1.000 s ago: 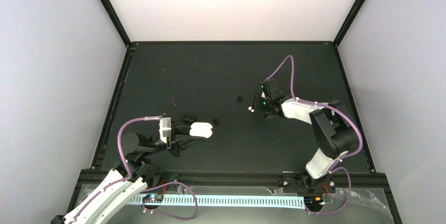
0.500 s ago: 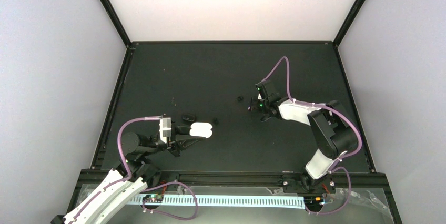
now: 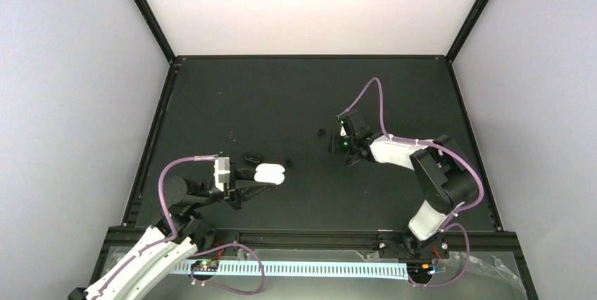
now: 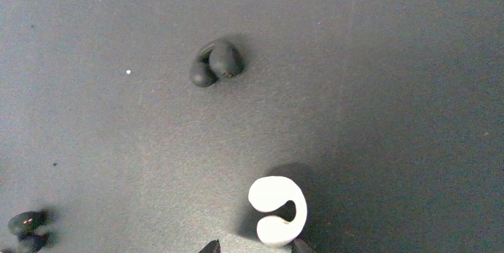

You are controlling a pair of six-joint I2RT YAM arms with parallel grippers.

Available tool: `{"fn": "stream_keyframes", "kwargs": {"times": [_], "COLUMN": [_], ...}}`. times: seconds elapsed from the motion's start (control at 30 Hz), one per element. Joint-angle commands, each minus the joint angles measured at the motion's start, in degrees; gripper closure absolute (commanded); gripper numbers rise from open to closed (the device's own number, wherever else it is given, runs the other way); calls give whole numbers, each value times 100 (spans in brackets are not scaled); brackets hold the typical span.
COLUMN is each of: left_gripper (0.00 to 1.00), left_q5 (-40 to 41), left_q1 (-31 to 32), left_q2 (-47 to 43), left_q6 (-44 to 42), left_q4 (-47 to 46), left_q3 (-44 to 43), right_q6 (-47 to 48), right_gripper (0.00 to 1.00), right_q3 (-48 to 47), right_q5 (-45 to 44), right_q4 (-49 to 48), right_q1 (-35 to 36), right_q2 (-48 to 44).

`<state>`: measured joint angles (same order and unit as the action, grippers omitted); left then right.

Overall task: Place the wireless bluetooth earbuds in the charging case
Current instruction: Pick up the earbud from the center of the board.

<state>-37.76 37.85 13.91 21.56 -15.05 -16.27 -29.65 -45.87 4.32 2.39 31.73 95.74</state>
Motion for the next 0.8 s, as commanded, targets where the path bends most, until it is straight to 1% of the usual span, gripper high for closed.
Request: {"fn": "stream_keyframes", "kwargs": {"times": [0.0,0.1,0.27,0.4,0.6,0.77], "left_gripper": [98,98,98,98,98,98], "left_q5": [-75,-77,-89,-90,-89,-84], "left_q1": [-31,-36,-25,-28,-31,-25], "left_q2": [51,50,21,-10,-29,-24], "left_q6": [-29,-22,-21,-20,-20,-23], "left_q4": [-165,-157,-135,-120,-94,-63], "left_q3": [-139,-139,-139,-139,-147,-157], "right_q6": [-14,-21,26,120,140,196], "right_gripper": [69,69,68,67,68,68], "right_q3": [-11,-39,53,69,-76,-263], "right_q5": [232,230,-69,-281,-387,-393], "right_q4": [59,126,283,352,404,432], "right_q1": [104,123,123,50,-216,-254], "right_q2": [-11,-87,-506,-657,-458,-187]}}
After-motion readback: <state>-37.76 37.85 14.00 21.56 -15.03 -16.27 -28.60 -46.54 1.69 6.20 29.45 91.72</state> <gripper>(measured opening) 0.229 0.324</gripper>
